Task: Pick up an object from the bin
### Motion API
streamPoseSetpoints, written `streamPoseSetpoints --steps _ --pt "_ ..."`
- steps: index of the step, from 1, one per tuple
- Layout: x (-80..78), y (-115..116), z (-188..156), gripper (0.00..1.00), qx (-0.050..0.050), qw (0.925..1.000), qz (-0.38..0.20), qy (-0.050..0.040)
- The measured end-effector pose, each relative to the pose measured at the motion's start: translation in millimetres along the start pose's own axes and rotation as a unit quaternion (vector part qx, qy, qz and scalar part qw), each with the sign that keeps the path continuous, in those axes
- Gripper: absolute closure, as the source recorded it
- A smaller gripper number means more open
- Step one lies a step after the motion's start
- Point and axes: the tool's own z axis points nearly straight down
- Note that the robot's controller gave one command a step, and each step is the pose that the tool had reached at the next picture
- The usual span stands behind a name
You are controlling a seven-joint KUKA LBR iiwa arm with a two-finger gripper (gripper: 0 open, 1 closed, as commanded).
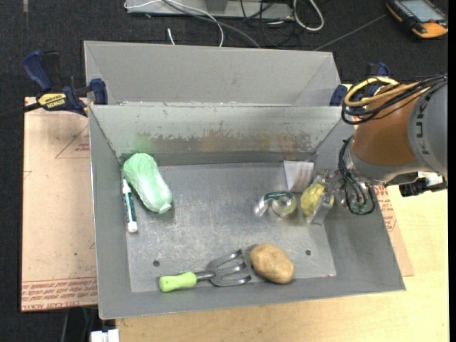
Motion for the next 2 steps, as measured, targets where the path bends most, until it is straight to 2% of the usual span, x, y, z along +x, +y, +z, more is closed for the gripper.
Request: streamPoseSetpoints --steps 2 --pt "0.8 1 -54 1.00 0.000 1.0000 -0.001 0.0030"
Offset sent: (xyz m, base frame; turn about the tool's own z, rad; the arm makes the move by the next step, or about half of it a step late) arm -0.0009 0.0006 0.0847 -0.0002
